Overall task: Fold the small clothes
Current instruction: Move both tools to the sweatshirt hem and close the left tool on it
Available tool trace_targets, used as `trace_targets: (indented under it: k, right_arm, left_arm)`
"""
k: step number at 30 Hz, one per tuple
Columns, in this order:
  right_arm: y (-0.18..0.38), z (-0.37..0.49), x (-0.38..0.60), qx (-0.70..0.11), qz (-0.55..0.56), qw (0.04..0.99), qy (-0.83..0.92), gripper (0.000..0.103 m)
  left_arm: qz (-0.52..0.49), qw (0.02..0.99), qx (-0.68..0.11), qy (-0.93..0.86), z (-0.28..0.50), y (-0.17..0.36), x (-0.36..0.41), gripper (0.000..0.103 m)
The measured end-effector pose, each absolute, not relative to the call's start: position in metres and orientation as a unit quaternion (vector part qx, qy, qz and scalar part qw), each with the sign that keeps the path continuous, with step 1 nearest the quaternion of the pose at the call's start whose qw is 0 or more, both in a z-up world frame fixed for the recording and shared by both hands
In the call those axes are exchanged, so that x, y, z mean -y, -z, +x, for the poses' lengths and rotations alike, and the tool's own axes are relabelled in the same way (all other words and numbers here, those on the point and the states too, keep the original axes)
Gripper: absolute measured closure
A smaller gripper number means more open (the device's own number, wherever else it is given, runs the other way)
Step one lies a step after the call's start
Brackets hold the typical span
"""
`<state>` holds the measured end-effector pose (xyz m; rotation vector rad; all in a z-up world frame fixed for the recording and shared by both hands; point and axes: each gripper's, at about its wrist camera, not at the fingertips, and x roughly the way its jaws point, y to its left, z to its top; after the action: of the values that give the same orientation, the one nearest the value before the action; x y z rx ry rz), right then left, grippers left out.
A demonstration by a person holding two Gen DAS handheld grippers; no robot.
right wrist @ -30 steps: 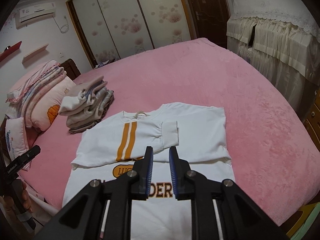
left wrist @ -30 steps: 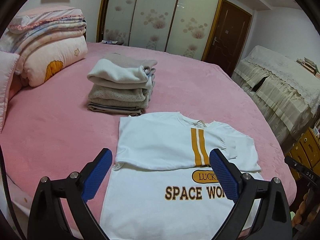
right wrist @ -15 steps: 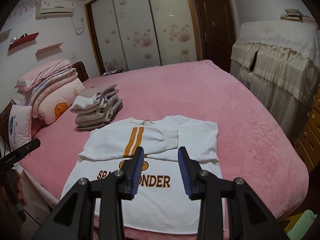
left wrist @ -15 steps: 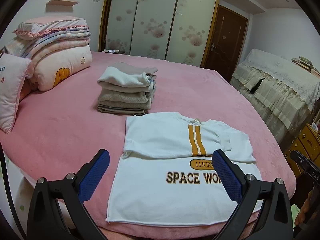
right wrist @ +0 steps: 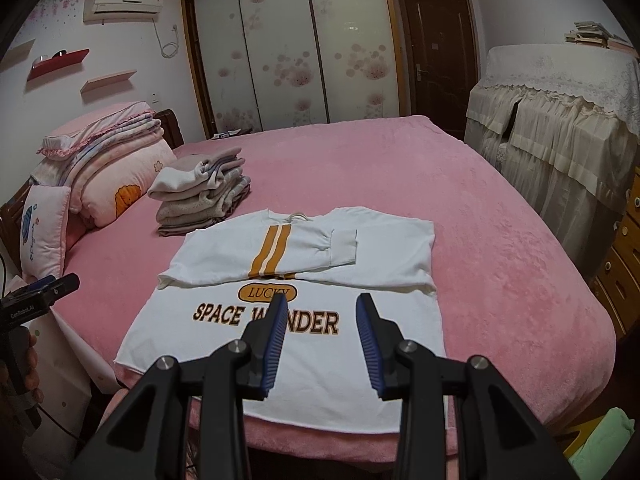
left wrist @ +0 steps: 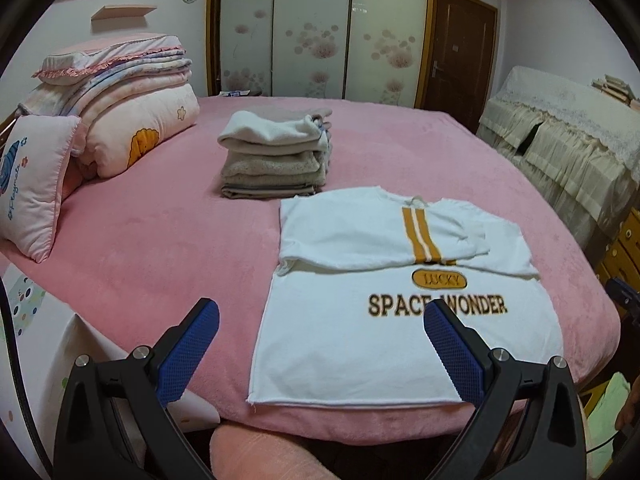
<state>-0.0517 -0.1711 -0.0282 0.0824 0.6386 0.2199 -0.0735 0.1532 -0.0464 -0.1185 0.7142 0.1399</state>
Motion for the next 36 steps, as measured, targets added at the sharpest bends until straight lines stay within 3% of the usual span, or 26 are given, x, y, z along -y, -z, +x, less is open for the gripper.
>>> trace_targets:
  k: [8, 16, 36]
  right_arm:
    - [0.062, -0.051, 0.184, -0.340, 0.030, 0.934, -0.108, 0.067]
    - [0.130, -0.038, 0.226, -0.428, 0.061, 0.897, -0.092, 0.067]
    - [0.211, -0.023, 0.291, -0.515, 0.153, 0.841, -0.055, 0.067]
  left_arm:
    - [-0.035, 0.913, -0.396, -0.091, -0.069, 0.085, -0.165, 0.001]
    - [-0.096, 0.867, -0.484, -0.069, -0.054, 0.167, -0.208, 0.001]
    - [-0.201, 0.832, -0.517, -0.024, -0.037, 0.244, -0.245, 0.010]
